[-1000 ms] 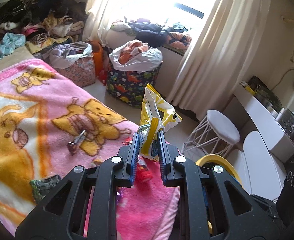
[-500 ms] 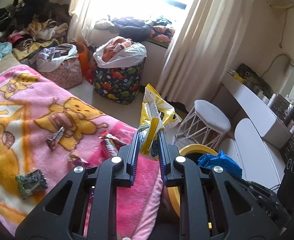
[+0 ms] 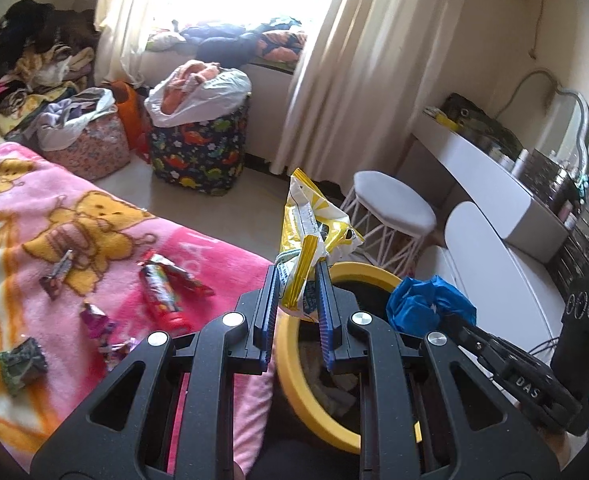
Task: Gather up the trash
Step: 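Carry the yellow wrapper and blue wrapper over the yellow bin, then open both tools to drop the yellow and blue wrappers into the bin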
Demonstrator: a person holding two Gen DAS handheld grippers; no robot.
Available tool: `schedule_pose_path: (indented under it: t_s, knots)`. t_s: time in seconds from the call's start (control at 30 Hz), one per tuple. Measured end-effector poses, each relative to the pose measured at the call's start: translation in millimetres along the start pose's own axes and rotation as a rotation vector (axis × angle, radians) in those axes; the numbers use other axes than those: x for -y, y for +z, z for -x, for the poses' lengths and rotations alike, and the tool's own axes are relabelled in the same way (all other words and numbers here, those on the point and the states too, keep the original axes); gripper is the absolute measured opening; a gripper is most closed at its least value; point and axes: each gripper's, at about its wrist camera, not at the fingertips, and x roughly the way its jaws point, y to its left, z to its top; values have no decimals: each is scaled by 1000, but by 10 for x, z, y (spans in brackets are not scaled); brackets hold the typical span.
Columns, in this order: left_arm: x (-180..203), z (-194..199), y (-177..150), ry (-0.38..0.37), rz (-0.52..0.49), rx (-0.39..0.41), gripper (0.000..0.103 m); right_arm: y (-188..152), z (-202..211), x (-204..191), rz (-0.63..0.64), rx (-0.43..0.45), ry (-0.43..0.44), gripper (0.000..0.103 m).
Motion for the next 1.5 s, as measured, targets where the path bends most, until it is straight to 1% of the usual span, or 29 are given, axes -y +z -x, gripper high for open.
schedule_pose_path:
  t_s: [0.43,0.7,1.03,1.33,1.5]
  knots:
    - [371,-226,-149,-32,-70,-70,13,-47,122,460,-86,24,-69,3]
    - [509,-396,-325,-42,-109,-137,13,-113,82,668,-136,-2,-120,3]
    - [647,-676,-574,-62,-154,-246,13,-178,8,833,-180,-40,-158,3]
    - [659,-806,-748,-73,-157,-314,13,-215,-64,919,-202,-68,-167,3]
    - [685,-848,-817,-84,-164,-336,13,-215,-82,948,-203,-74,-168,3]
